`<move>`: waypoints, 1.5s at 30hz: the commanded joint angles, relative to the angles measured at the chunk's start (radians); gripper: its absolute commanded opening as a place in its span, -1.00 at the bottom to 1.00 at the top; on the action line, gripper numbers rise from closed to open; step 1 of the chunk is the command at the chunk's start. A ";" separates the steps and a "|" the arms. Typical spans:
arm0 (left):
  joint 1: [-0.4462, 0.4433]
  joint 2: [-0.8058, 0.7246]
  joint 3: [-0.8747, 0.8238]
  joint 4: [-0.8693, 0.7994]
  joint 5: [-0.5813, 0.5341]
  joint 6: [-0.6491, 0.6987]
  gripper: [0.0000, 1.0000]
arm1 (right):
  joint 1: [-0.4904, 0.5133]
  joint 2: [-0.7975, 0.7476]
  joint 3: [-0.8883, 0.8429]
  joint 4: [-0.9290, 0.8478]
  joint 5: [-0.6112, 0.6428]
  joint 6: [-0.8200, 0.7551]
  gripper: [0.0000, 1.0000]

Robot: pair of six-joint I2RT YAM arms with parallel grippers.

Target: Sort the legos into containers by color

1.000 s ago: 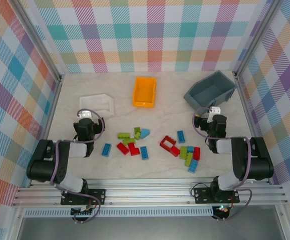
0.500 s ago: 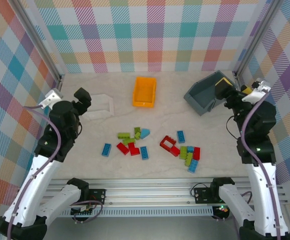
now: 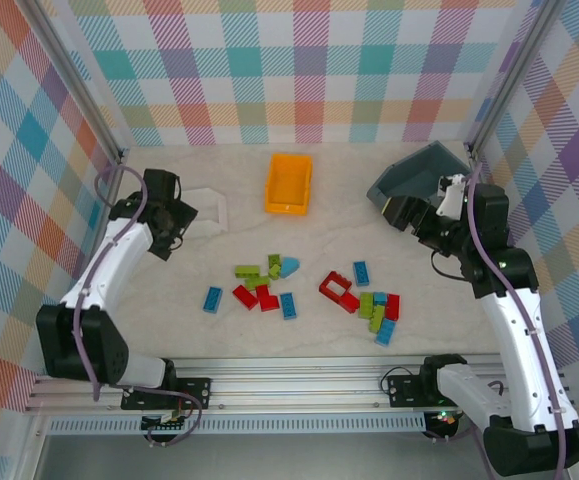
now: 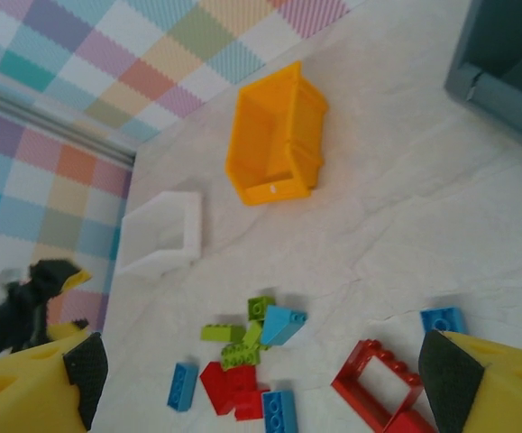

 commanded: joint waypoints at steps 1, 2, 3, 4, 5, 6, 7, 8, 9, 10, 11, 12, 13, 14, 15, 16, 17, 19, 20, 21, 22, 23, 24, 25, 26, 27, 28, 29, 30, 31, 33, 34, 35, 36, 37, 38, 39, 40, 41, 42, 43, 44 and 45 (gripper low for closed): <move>0.028 0.088 0.067 -0.001 0.037 -0.040 0.73 | 0.018 -0.005 0.008 0.014 -0.080 0.004 0.83; 0.032 0.113 0.079 0.005 0.034 -0.043 0.72 | 0.021 -0.005 0.010 0.016 -0.082 0.003 0.82; 0.037 0.143 0.087 0.015 0.036 -0.051 0.70 | 0.026 -0.004 0.010 0.018 -0.085 0.005 0.82; 0.044 0.174 0.093 0.029 0.051 -0.062 0.66 | 0.029 -0.001 0.013 0.018 -0.089 0.005 0.82; 0.048 0.200 0.099 0.035 0.062 -0.072 0.64 | 0.030 0.003 0.014 0.017 -0.090 0.005 0.82; 0.053 0.232 0.107 0.042 0.072 -0.081 0.63 | 0.033 0.008 0.016 0.018 -0.093 0.005 0.82; 0.054 0.260 0.116 0.049 0.077 -0.087 0.61 | 0.035 0.014 0.019 0.018 -0.097 0.004 0.82; 0.055 0.280 0.125 0.056 0.074 -0.087 0.60 | 0.037 0.018 0.023 0.018 -0.099 0.002 0.82; 0.056 0.305 0.137 0.066 0.070 -0.084 0.60 | 0.039 0.023 0.026 0.018 -0.100 0.000 0.82; 0.056 0.328 0.152 0.069 0.064 -0.081 0.59 | 0.041 0.030 0.029 0.017 -0.102 -0.002 0.82; 0.058 0.347 0.164 0.071 0.062 -0.076 0.58 | 0.043 0.035 0.032 0.015 -0.103 -0.005 0.82; 0.058 0.369 0.182 0.070 0.056 -0.066 0.57 | 0.045 0.040 0.036 0.011 -0.103 -0.007 0.82; 0.058 0.390 0.200 0.062 0.049 -0.055 0.55 | 0.046 0.046 0.038 0.008 -0.106 -0.010 0.82; 0.059 0.406 0.215 0.055 0.042 -0.044 0.52 | 0.047 0.050 0.039 0.009 -0.107 -0.013 0.81; 0.060 0.420 0.230 0.050 0.033 -0.030 0.47 | 0.048 0.054 0.038 0.009 -0.108 -0.014 0.81; 0.060 0.430 0.237 0.052 0.025 -0.019 0.41 | 0.050 0.057 0.036 0.010 -0.108 -0.016 0.81; 0.060 0.434 0.238 0.055 0.017 -0.014 0.36 | 0.050 0.059 0.032 0.012 -0.109 -0.018 0.81; 0.062 0.440 0.236 0.067 0.009 -0.002 0.17 | 0.050 0.068 0.024 0.015 -0.105 -0.020 0.81; 0.061 0.443 0.236 0.071 0.007 0.004 0.09 | 0.050 0.073 0.021 0.014 -0.100 -0.025 0.80; 0.061 0.445 0.237 0.077 0.005 0.013 0.01 | 0.050 0.078 0.020 0.011 -0.089 -0.031 0.80; 0.062 0.447 0.237 0.083 0.003 0.023 -0.07 | 0.050 0.083 0.022 0.002 -0.074 -0.036 0.79; 0.063 0.451 0.241 0.093 0.003 0.040 -0.16 | 0.050 0.091 0.029 -0.014 -0.049 -0.042 0.79; 0.062 0.457 0.251 0.094 0.000 0.057 -0.23 | 0.049 0.100 0.037 -0.029 -0.024 -0.049 0.78; 0.063 0.464 0.262 0.096 -0.002 0.080 -0.31 | 0.050 0.108 0.046 -0.041 -0.004 -0.057 0.77; 0.063 0.475 0.280 0.096 -0.004 0.106 -0.42 | 0.050 0.117 0.055 -0.054 0.021 -0.063 0.76; 0.063 0.489 0.303 0.096 0.000 0.147 -0.53 | 0.049 0.126 0.063 -0.067 0.049 -0.072 0.77; 0.063 0.507 0.326 0.099 0.007 0.178 -0.65 | 0.050 0.134 0.073 -0.081 0.081 -0.079 0.76; 0.063 0.529 0.357 0.097 0.020 0.217 -0.79 | 0.050 0.145 0.086 -0.104 0.136 -0.082 0.76; 0.063 0.554 0.395 0.090 0.032 0.267 -0.92 | 0.046 0.158 0.100 -0.133 0.204 -0.080 0.75; 0.063 0.581 0.433 0.076 0.044 0.308 -1.00 | 0.041 0.170 0.110 -0.148 0.261 -0.080 0.74; 0.060 0.643 0.525 0.042 0.069 0.396 -1.00 | 0.023 0.206 0.125 -0.159 0.374 -0.086 0.73; 0.060 0.668 0.561 0.031 0.079 0.431 -1.00 | 0.010 0.229 0.132 -0.157 0.412 -0.092 0.73; 0.061 0.693 0.595 0.031 0.102 0.464 -1.00 | -0.011 0.264 0.145 -0.153 0.439 -0.093 0.71; 0.060 0.716 0.624 0.040 0.137 0.502 -1.00 | -0.038 0.306 0.161 -0.148 0.448 -0.092 0.69; 0.058 0.735 0.649 0.046 0.164 0.530 -1.00 | -0.066 0.341 0.177 -0.142 0.441 -0.091 0.68; 0.055 0.757 0.677 0.053 0.201 0.560 -1.00 | -0.099 0.385 0.196 -0.128 0.423 -0.087 0.66; 0.052 0.780 0.708 0.055 0.226 0.587 -1.00 | -0.129 0.430 0.219 -0.120 0.409 -0.082 0.64; 0.047 0.799 0.734 0.052 0.241 0.605 -1.00 | -0.156 0.472 0.242 -0.116 0.398 -0.080 0.63; 0.044 0.819 0.762 0.051 0.263 0.628 -1.00 | -0.184 0.523 0.271 -0.118 0.382 -0.076 0.62; 0.041 0.839 0.787 0.052 0.288 0.648 -1.00 | -0.212 0.572 0.302 -0.122 0.371 -0.072 0.60; 0.037 0.854 0.806 0.052 0.302 0.661 -1.00 | -0.234 0.610 0.324 -0.122 0.361 -0.072 0.59; 0.034 0.872 0.829 0.055 0.326 0.679 -1.00 | -0.257 0.655 0.349 -0.118 0.351 -0.072 0.58; 0.028 0.887 0.850 0.056 0.348 0.701 -1.00 | -0.276 0.698 0.373 -0.118 0.347 -0.075 0.57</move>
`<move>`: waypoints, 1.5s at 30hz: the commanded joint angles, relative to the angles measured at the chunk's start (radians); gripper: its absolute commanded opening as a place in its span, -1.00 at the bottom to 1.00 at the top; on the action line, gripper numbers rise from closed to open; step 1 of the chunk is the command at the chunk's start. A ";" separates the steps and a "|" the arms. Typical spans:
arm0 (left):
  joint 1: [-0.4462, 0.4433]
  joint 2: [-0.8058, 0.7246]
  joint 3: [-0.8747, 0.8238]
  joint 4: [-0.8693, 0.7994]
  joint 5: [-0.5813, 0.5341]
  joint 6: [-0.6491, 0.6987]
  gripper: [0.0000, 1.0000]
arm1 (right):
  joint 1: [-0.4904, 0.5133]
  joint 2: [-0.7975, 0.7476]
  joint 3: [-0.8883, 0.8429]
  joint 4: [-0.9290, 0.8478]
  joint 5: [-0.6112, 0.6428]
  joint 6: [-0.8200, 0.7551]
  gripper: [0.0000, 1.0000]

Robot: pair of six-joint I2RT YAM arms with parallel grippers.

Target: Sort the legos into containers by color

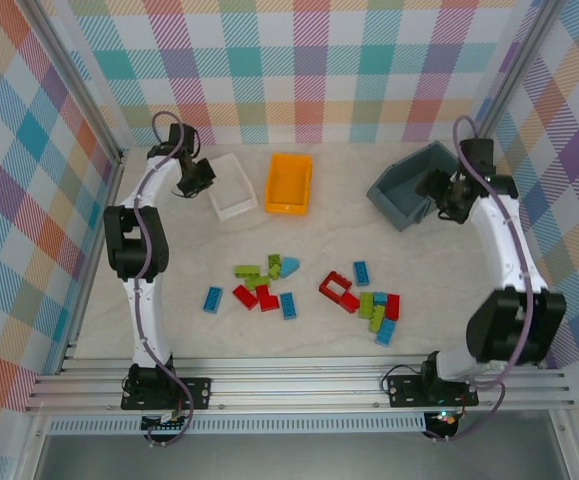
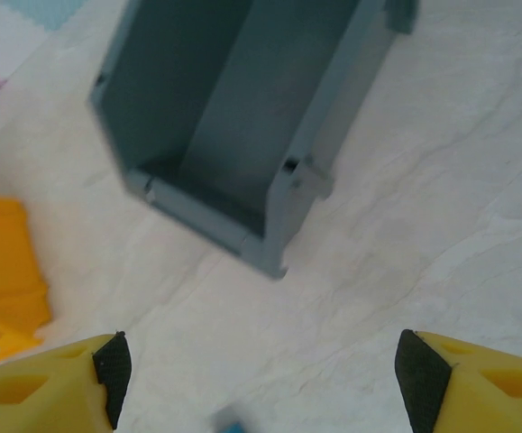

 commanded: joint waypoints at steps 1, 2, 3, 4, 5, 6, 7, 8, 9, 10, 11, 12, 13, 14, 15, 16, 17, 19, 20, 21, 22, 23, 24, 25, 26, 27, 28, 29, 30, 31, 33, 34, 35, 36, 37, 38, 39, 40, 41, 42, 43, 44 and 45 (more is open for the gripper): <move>-0.019 0.061 0.072 -0.023 0.115 0.131 -1.00 | -0.058 0.109 0.094 -0.008 -0.016 -0.004 0.57; -0.026 0.076 0.102 -0.035 0.121 0.150 -1.00 | -0.073 0.158 0.128 -0.021 -0.014 -0.013 0.55; -0.032 0.088 0.123 -0.044 0.124 0.173 -1.00 | -0.083 0.200 0.168 -0.033 -0.010 -0.026 0.53; -0.039 0.100 0.141 -0.054 0.124 0.194 -1.00 | -0.086 0.239 0.200 -0.043 0.005 -0.039 0.52; -0.047 0.111 0.160 -0.064 0.127 0.217 -1.00 | -0.087 0.285 0.234 -0.050 0.013 -0.060 0.51; -0.054 0.123 0.180 -0.078 0.127 0.237 -1.00 | -0.086 0.328 0.272 -0.059 0.008 -0.081 0.48; -0.061 0.134 0.201 -0.093 0.121 0.254 -1.00 | -0.085 0.363 0.305 -0.066 -0.002 -0.094 0.43; -0.067 0.144 0.220 -0.109 0.113 0.271 -1.00 | -0.084 0.400 0.341 -0.079 -0.002 -0.104 0.40; -0.072 0.150 0.230 -0.117 0.118 0.289 -1.00 | -0.083 0.428 0.369 -0.089 -0.002 -0.109 0.40; -0.077 0.155 0.235 -0.121 0.119 0.306 -1.00 | -0.080 0.449 0.390 -0.095 0.002 -0.110 0.40; -0.082 0.158 0.240 -0.125 0.121 0.322 -1.00 | -0.079 0.469 0.406 -0.095 -0.001 -0.110 0.39; -0.087 0.162 0.246 -0.128 0.125 0.336 -1.00 | -0.080 0.486 0.420 -0.092 -0.007 -0.112 0.37; -0.090 0.166 0.251 -0.133 0.127 0.348 -1.00 | -0.078 0.504 0.433 -0.093 -0.013 -0.114 0.35; -0.094 0.172 0.256 -0.137 0.131 0.356 -1.00 | -0.075 0.527 0.452 -0.101 -0.018 -0.117 0.30; -0.097 0.175 0.258 -0.138 0.136 0.362 -1.00 | -0.072 0.553 0.475 -0.114 -0.017 -0.123 0.26; -0.100 0.176 0.259 -0.141 0.141 0.366 -1.00 | -0.068 0.578 0.497 -0.125 -0.015 -0.132 0.21; -0.103 0.175 0.260 -0.142 0.147 0.367 -1.00 | -0.062 0.596 0.513 -0.131 -0.013 -0.143 0.15; -0.110 0.173 0.258 -0.149 0.138 0.367 -0.97 | -0.048 0.635 0.551 -0.150 0.012 -0.174 0.01; -0.110 0.171 0.257 -0.152 0.135 0.366 -0.95 | -0.042 0.644 0.564 -0.162 0.026 -0.188 -0.10; -0.111 0.168 0.254 -0.154 0.131 0.359 -0.90 | -0.033 0.652 0.573 -0.170 0.040 -0.206 -0.20; -0.112 0.166 0.250 -0.154 0.130 0.355 -0.81 | -0.025 0.649 0.570 -0.171 0.057 -0.224 -0.31; -0.112 0.157 0.241 -0.153 0.124 0.345 -0.65 | -0.013 0.646 0.563 -0.169 0.075 -0.244 -0.44; -0.114 0.146 0.227 -0.147 0.120 0.340 -0.55 | -0.001 0.636 0.553 -0.162 0.093 -0.265 -0.54; -0.115 0.134 0.212 -0.138 0.116 0.335 -0.49 | 0.012 0.628 0.544 -0.154 0.113 -0.286 -0.60; -0.115 0.116 0.193 -0.129 0.107 0.325 -0.41 | 0.026 0.619 0.537 -0.146 0.128 -0.309 -0.65; -0.116 0.099 0.178 -0.123 0.103 0.316 -0.33 | 0.039 0.614 0.537 -0.141 0.134 -0.331 -0.71; -0.116 0.084 0.167 -0.122 0.094 0.308 -0.29 | 0.049 0.611 0.538 -0.139 0.141 -0.352 -0.76; -0.115 0.066 0.152 -0.121 0.085 0.294 -0.26 | 0.062 0.611 0.544 -0.139 0.147 -0.376 -0.79; -0.115 0.042 0.129 -0.115 0.075 0.280 -0.20 | 0.074 0.608 0.550 -0.139 0.152 -0.399 -0.80; -0.116 0.020 0.104 -0.104 0.067 0.268 -0.11 | 0.080 0.611 0.558 -0.142 0.138 -0.419 -0.80; -0.116 -0.035 0.051 -0.085 0.048 0.233 -0.07 | 0.099 0.613 0.574 -0.144 0.081 -0.458 -0.80; -0.117 -0.058 0.027 -0.079 0.043 0.220 -0.06 | 0.109 0.615 0.577 -0.144 0.059 -0.474 -0.80; -0.118 -0.088 -0.007 -0.067 0.036 0.202 -0.02 | 0.120 0.618 0.579 -0.141 0.045 -0.491 -0.80; -0.120 -0.120 -0.041 -0.053 0.022 0.183 -0.01 | 0.137 0.622 0.583 -0.141 0.041 -0.505 -0.80; -0.122 -0.153 -0.078 -0.037 0.015 0.167 -0.01 | 0.150 0.630 0.589 -0.143 0.035 -0.512 -0.79; -0.125 -0.184 -0.109 -0.021 0.015 0.155 -0.01 | 0.160 0.637 0.597 -0.145 0.026 -0.513 -0.79; -0.130 -0.220 -0.148 -0.003 0.014 0.137 0.00 | 0.168 0.648 0.612 -0.152 0.020 -0.507 -0.78; -0.136 -0.256 -0.186 0.014 0.011 0.126 0.01 | 0.176 0.662 0.629 -0.158 0.009 -0.500 -0.78; -0.143 -0.290 -0.218 0.026 0.005 0.116 0.01 | 0.185 0.670 0.641 -0.159 0.003 -0.495 -0.78; -0.154 -0.329 -0.259 0.040 -0.003 0.105 0.02 | 0.195 0.680 0.657 -0.163 -0.001 -0.492 -0.78; -0.165 -0.369 -0.304 0.058 -0.010 0.091 0.03 | 0.205 0.688 0.671 -0.165 -0.002 -0.489 -0.78; -0.173 -0.405 -0.346 0.077 -0.010 0.081 0.04 | 0.212 0.693 0.680 -0.168 -0.008 -0.486 -0.77; -0.184 -0.448 -0.393 0.097 -0.010 0.067 0.04 | 0.220 0.694 0.689 -0.174 -0.014 -0.480 -0.76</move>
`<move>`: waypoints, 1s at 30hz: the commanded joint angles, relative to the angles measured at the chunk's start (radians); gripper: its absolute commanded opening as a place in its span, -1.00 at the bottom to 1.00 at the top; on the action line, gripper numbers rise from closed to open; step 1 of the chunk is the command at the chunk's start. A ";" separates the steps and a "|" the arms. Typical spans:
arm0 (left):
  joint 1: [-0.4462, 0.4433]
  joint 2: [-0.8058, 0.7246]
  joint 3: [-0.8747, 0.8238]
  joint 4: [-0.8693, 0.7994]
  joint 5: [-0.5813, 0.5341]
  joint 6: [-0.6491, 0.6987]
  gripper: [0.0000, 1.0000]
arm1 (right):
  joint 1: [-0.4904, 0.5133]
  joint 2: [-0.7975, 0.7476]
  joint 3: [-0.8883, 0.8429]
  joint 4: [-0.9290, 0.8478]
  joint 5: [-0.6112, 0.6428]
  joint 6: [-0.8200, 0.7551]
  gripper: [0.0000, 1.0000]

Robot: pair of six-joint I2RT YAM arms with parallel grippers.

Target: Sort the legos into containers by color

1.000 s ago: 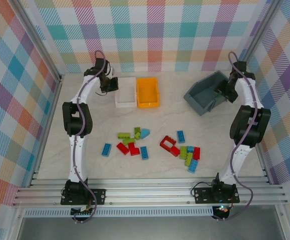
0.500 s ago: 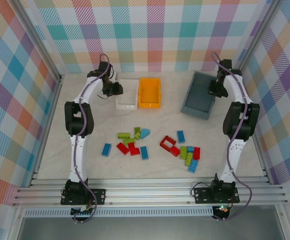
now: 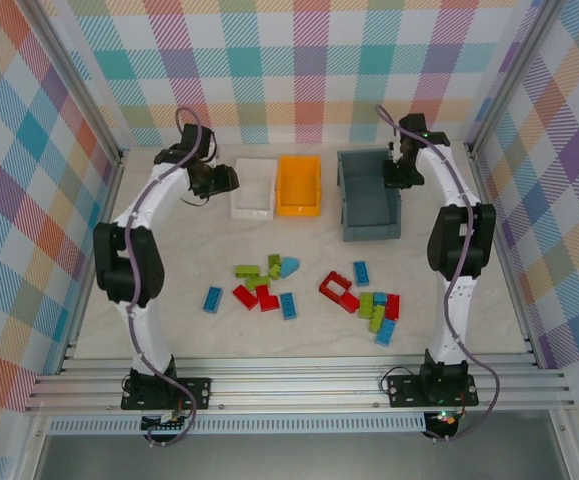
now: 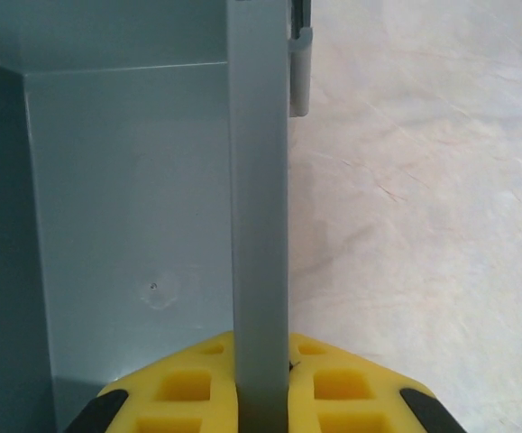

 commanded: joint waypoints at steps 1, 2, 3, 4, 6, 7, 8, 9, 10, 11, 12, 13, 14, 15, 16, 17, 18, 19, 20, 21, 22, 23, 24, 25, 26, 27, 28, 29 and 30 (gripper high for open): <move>-0.052 -0.128 -0.131 0.081 -0.022 -0.073 0.05 | 0.024 0.015 0.052 -0.017 -0.051 0.001 -0.70; -0.063 -0.162 -0.168 0.092 -0.030 -0.085 0.06 | 0.025 0.011 0.050 -0.015 -0.052 0.012 -0.63; -0.074 -0.197 -0.207 0.103 -0.032 -0.097 0.07 | 0.024 0.002 0.043 -0.014 -0.053 0.028 -0.50; -0.086 -0.231 -0.244 0.115 -0.032 -0.110 0.09 | 0.025 -0.009 0.032 -0.009 -0.046 0.040 -0.37; -0.107 -0.291 -0.300 0.130 -0.028 -0.131 0.09 | 0.025 -0.035 0.012 -0.003 -0.030 0.056 -0.13; -0.124 -0.322 -0.326 0.131 -0.031 -0.139 0.10 | 0.025 -0.052 0.005 -0.004 -0.018 0.065 -0.02; -0.138 -0.352 -0.347 0.134 -0.034 -0.148 0.10 | 0.024 -0.070 -0.004 -0.004 -0.007 0.071 0.07; -0.156 -0.387 -0.373 0.142 -0.032 -0.160 0.11 | 0.025 -0.099 -0.016 -0.005 0.006 0.081 0.14; -0.176 -0.421 -0.398 0.152 -0.033 -0.171 0.12 | 0.025 -0.135 -0.033 0.001 0.021 0.097 0.17; -0.198 -0.454 -0.421 0.163 -0.034 -0.183 0.13 | 0.025 -0.176 -0.061 0.005 0.031 0.113 0.17; -0.225 -0.488 -0.452 0.175 -0.033 -0.198 0.13 | 0.025 -0.235 -0.103 0.020 0.040 0.138 0.17; -0.252 -0.521 -0.482 0.189 -0.036 -0.215 0.14 | 0.026 -0.299 -0.156 0.038 0.047 0.167 0.17; -0.279 -0.550 -0.508 0.201 -0.037 -0.229 0.14 | 0.028 -0.359 -0.212 0.055 0.051 0.193 0.17; -0.312 -0.585 -0.538 0.211 -0.045 -0.245 0.14 | 0.033 -0.433 -0.279 0.072 0.055 0.223 0.16; -0.342 -0.619 -0.569 0.220 -0.057 -0.264 0.15 | 0.040 -0.501 -0.345 0.083 0.061 0.256 0.16; -0.372 -0.651 -0.597 0.229 -0.069 -0.282 0.15 | 0.048 -0.565 -0.407 0.089 0.067 0.286 0.16; -0.410 -0.690 -0.631 0.241 -0.086 -0.301 0.18 | 0.058 -0.634 -0.476 0.090 0.071 0.332 0.16; -0.447 -0.725 -0.666 0.255 -0.108 -0.322 0.19 | 0.069 -0.697 -0.548 0.083 0.075 0.378 0.16; -0.484 -0.755 -0.695 0.268 -0.124 -0.338 0.20 | 0.079 -0.748 -0.605 0.075 0.080 0.420 0.14; -0.524 -0.787 -0.724 0.280 -0.147 -0.351 0.20 | 0.095 -0.811 -0.673 0.059 0.090 0.466 0.14; -0.570 -0.814 -0.749 0.282 -0.178 -0.361 0.20 | 0.109 -0.871 -0.736 0.039 0.099 0.519 0.13; -0.611 -0.839 -0.770 0.286 -0.205 -0.366 0.20 | 0.121 -0.920 -0.797 0.028 0.093 0.562 0.13; -0.651 -0.867 -0.797 0.294 -0.233 -0.374 0.21 | 0.136 -0.975 -0.863 0.015 0.085 0.609 0.12; -0.689 -0.887 -0.822 0.302 -0.254 -0.385 0.21 | 0.151 -1.016 -0.915 0.001 0.075 0.647 0.11; -0.725 -0.911 -0.852 0.315 -0.278 -0.401 0.21 | 0.167 -1.055 -0.974 -0.013 0.059 0.683 0.10; -0.769 -0.928 -0.884 0.334 -0.295 -0.416 0.21 | 0.182 -1.092 -1.029 -0.023 0.041 0.717 0.09; -0.807 -0.940 -0.908 0.345 -0.315 -0.431 0.21 | 0.193 -1.118 -1.075 -0.029 0.028 0.743 0.10; -0.853 -0.952 -0.933 0.359 -0.339 -0.450 0.21 | 0.203 -1.146 -1.123 -0.028 0.020 0.760 0.09; -0.902 -0.959 -0.956 0.371 -0.369 -0.465 0.21 | 0.211 -1.169 -1.169 -0.026 0.016 0.773 0.10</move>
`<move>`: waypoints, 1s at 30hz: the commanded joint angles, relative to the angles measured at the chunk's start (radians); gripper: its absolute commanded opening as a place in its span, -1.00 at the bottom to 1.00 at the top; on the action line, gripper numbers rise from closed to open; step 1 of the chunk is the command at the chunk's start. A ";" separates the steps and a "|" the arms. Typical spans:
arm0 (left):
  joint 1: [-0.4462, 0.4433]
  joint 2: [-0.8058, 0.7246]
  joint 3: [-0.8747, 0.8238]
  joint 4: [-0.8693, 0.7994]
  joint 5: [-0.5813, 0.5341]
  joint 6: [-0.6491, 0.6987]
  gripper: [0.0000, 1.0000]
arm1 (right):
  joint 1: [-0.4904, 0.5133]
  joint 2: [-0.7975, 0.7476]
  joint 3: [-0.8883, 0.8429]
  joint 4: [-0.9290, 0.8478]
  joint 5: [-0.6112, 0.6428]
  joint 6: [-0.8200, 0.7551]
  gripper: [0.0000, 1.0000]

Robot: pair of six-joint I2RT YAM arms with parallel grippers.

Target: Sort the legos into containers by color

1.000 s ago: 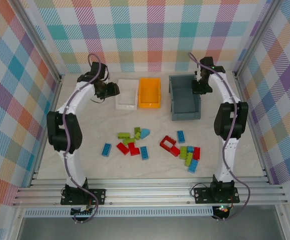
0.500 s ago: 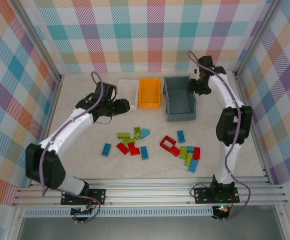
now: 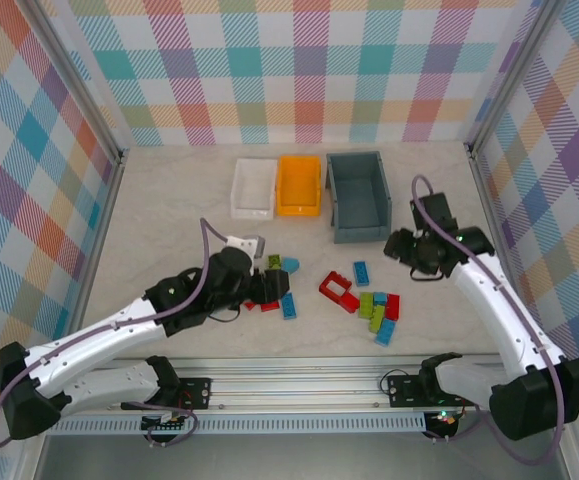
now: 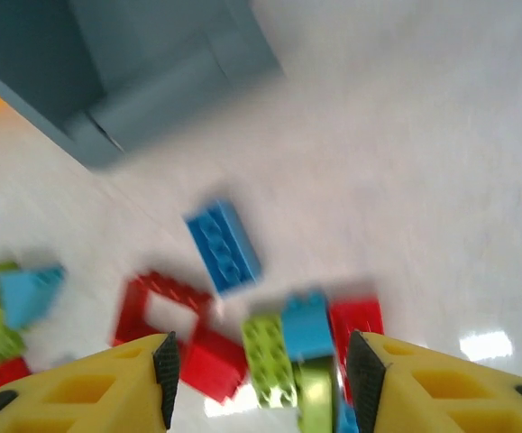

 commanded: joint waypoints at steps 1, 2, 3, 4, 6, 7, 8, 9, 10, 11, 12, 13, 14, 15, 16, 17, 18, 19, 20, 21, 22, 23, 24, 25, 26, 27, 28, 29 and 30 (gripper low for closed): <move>-0.130 -0.030 -0.070 0.078 -0.134 -0.082 0.21 | 0.021 -0.058 -0.122 -0.042 -0.042 0.148 0.10; -0.174 -0.030 -0.085 0.090 -0.158 -0.094 0.21 | 0.021 -0.071 -0.157 -0.031 -0.054 0.152 0.11; -0.213 -0.024 -0.096 0.099 -0.180 -0.106 0.21 | 0.021 -0.079 -0.184 -0.020 -0.064 0.155 0.12; -0.250 -0.014 -0.102 0.102 -0.206 -0.118 0.21 | 0.021 -0.081 -0.209 0.000 -0.075 0.152 0.13; -0.311 0.008 -0.106 0.102 -0.258 -0.141 0.21 | 0.021 -0.062 -0.233 0.051 -0.105 0.124 0.15; -0.334 0.021 -0.106 0.107 -0.279 -0.148 0.21 | 0.022 -0.043 -0.233 0.075 -0.120 0.102 0.15; -0.351 0.031 -0.104 0.108 -0.297 -0.156 0.21 | 0.026 -0.029 -0.232 0.105 -0.135 0.076 0.14; -0.366 0.040 -0.101 0.105 -0.319 -0.167 0.21 | 0.036 -0.015 -0.228 0.139 -0.146 0.044 0.13; -0.381 0.045 -0.098 0.102 -0.340 -0.178 0.21 | 0.049 0.003 -0.220 0.164 -0.158 0.012 0.13; -0.388 0.048 -0.096 0.097 -0.360 -0.189 0.21 | 0.065 0.020 -0.208 0.185 -0.171 -0.018 0.14; -0.395 0.047 -0.096 0.086 -0.383 -0.204 0.21 | 0.093 0.049 -0.184 0.194 -0.158 -0.045 0.14; -0.398 0.042 -0.099 0.076 -0.403 -0.220 0.21 | 0.132 0.082 -0.151 0.187 -0.131 -0.063 0.14; -0.400 0.036 -0.103 0.070 -0.415 -0.230 0.21 | 0.165 0.114 -0.125 0.181 -0.111 -0.073 0.11; -0.401 0.025 -0.110 0.065 -0.430 -0.242 0.21 | 0.201 0.151 -0.100 0.181 -0.098 -0.075 0.06; -0.402 0.014 -0.119 0.060 -0.441 -0.252 0.21 | 0.228 0.187 -0.085 0.191 -0.095 -0.068 -0.05; -0.403 0.005 -0.125 0.056 -0.449 -0.262 0.21 | 0.252 0.213 -0.076 0.205 -0.094 -0.061 -0.16; -0.404 -0.003 -0.130 0.050 -0.452 -0.265 0.22 | 0.274 0.245 -0.065 0.223 -0.090 -0.054 -0.23; -0.404 -0.011 -0.132 0.045 -0.452 -0.264 0.22 | 0.293 0.275 -0.050 0.242 -0.083 -0.059 -0.24; -0.403 -0.015 -0.131 0.037 -0.452 -0.262 0.22 | 0.308 0.303 -0.031 0.252 -0.069 -0.077 -0.26; -0.403 -0.018 -0.128 0.025 -0.453 -0.260 0.22 | 0.317 0.338 -0.004 0.257 -0.053 -0.110 -0.30; -0.403 -0.021 -0.126 0.014 -0.454 -0.259 0.22 | 0.319 0.374 0.025 0.259 -0.043 -0.158 -0.34; -0.404 -0.027 -0.126 0.006 -0.455 -0.261 0.21 | 0.318 0.407 0.047 0.260 -0.038 -0.206 -0.34; -0.403 -0.032 -0.126 0.002 -0.456 -0.264 0.21 | 0.319 0.443 0.075 0.250 -0.019 -0.267 -0.36; -0.403 -0.039 -0.129 0.002 -0.455 -0.266 0.21 | 0.317 0.476 0.093 0.243 -0.001 -0.323 -0.37; -0.404 -0.045 -0.131 0.002 -0.453 -0.267 0.21 | 0.317 0.504 0.107 0.234 0.009 -0.364 -0.37; -0.405 -0.049 -0.132 0.001 -0.453 -0.268 0.21 | 0.317 0.532 0.121 0.223 0.012 -0.408 -0.37; -0.406 -0.052 -0.135 0.001 -0.454 -0.267 0.22 | 0.317 0.554 0.130 0.218 0.014 -0.440 -0.37; -0.408 -0.056 -0.137 0.004 -0.453 -0.266 0.22 | 0.317 0.568 0.129 0.221 0.012 -0.461 -0.37; -0.408 -0.057 -0.139 0.009 -0.454 -0.266 0.22 | 0.317 0.576 0.125 0.228 0.010 -0.481 -0.36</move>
